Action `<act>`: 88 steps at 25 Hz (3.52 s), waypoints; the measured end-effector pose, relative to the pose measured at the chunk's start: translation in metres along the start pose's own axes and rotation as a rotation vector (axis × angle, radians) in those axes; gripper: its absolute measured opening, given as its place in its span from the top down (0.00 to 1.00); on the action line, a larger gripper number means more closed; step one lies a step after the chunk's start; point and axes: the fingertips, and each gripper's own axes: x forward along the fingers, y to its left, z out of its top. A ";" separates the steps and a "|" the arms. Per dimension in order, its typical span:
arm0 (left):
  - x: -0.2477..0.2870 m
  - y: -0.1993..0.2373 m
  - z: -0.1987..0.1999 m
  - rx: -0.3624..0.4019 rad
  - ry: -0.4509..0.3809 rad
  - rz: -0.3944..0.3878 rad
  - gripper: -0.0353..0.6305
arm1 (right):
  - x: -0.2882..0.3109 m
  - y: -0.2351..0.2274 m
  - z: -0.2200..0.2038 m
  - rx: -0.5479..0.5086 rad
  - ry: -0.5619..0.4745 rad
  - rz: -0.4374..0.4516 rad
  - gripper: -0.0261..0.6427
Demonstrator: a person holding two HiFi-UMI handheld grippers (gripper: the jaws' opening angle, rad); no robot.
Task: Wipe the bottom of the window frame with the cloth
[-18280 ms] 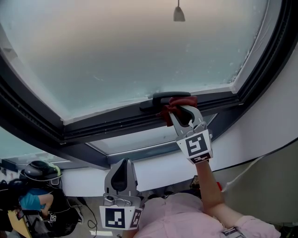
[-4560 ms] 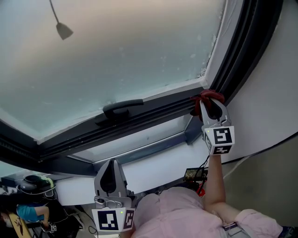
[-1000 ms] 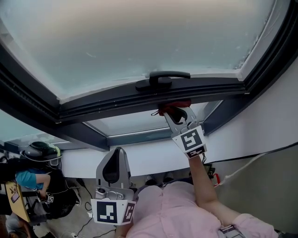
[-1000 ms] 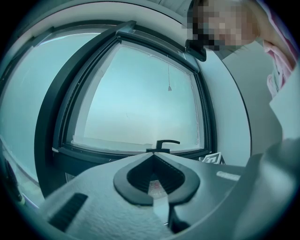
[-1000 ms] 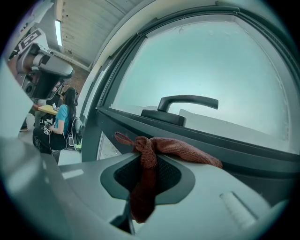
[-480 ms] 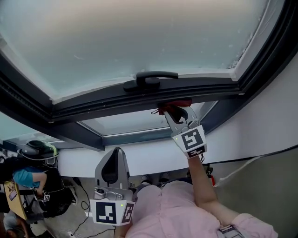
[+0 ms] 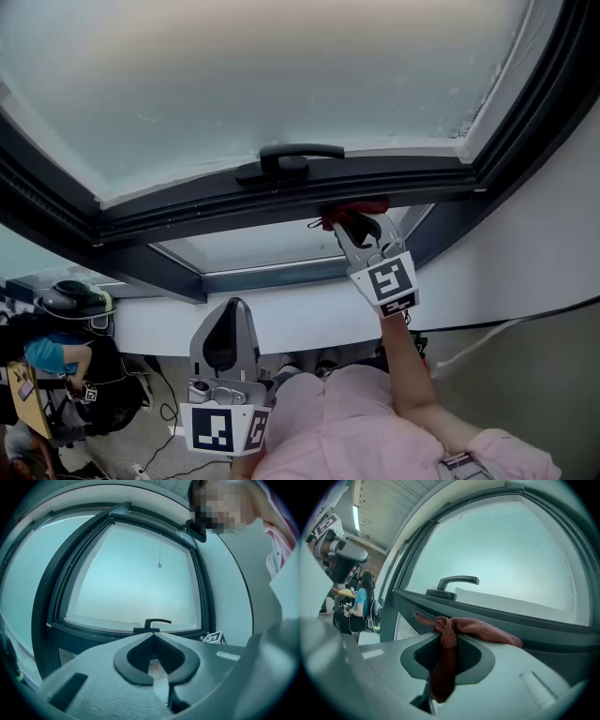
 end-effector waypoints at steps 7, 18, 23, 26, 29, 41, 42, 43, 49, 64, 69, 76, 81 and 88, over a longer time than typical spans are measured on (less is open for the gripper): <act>0.003 -0.012 -0.003 0.000 0.003 -0.005 0.96 | -0.010 -0.016 -0.005 0.003 0.002 -0.015 0.85; 0.006 -0.024 -0.006 0.000 0.007 -0.012 0.96 | -0.027 -0.042 -0.013 0.025 0.006 -0.064 0.85; 0.008 -0.026 -0.006 0.000 0.004 -0.014 0.96 | -0.033 -0.054 -0.017 0.040 0.007 -0.090 0.85; 0.009 -0.027 -0.006 0.001 0.004 -0.017 0.96 | -0.039 -0.063 -0.024 0.048 0.021 -0.116 0.85; 0.010 -0.027 -0.006 0.001 0.003 -0.018 0.96 | -0.047 -0.076 -0.028 0.064 0.021 -0.153 0.85; 0.010 -0.025 -0.005 0.002 -0.003 -0.018 0.96 | -0.061 -0.100 -0.034 0.085 0.031 -0.225 0.85; 0.009 -0.024 -0.005 0.002 -0.003 -0.015 0.96 | -0.061 -0.100 -0.034 0.084 0.032 -0.225 0.85; 0.009 -0.023 -0.005 0.002 -0.003 -0.013 0.96 | -0.061 -0.100 -0.034 0.083 0.033 -0.226 0.85; 0.008 -0.020 -0.005 0.000 -0.001 -0.009 0.96 | -0.060 -0.100 -0.035 0.072 0.042 -0.233 0.85; 0.014 -0.021 -0.003 0.002 -0.010 -0.031 0.96 | -0.092 -0.153 -0.049 0.116 0.086 -0.437 0.85; 0.015 -0.019 -0.003 0.003 -0.007 -0.031 0.96 | -0.102 -0.168 -0.053 0.133 0.090 -0.484 0.85; 0.019 -0.017 -0.002 0.005 -0.009 -0.035 0.96 | -0.104 -0.174 -0.055 0.115 0.095 -0.504 0.85; 0.022 -0.019 -0.002 0.006 -0.008 -0.045 0.96 | -0.112 -0.185 -0.058 0.136 0.102 -0.551 0.85; 0.025 -0.016 -0.002 0.008 -0.005 -0.042 0.96 | -0.123 -0.201 -0.063 0.154 0.111 -0.596 0.85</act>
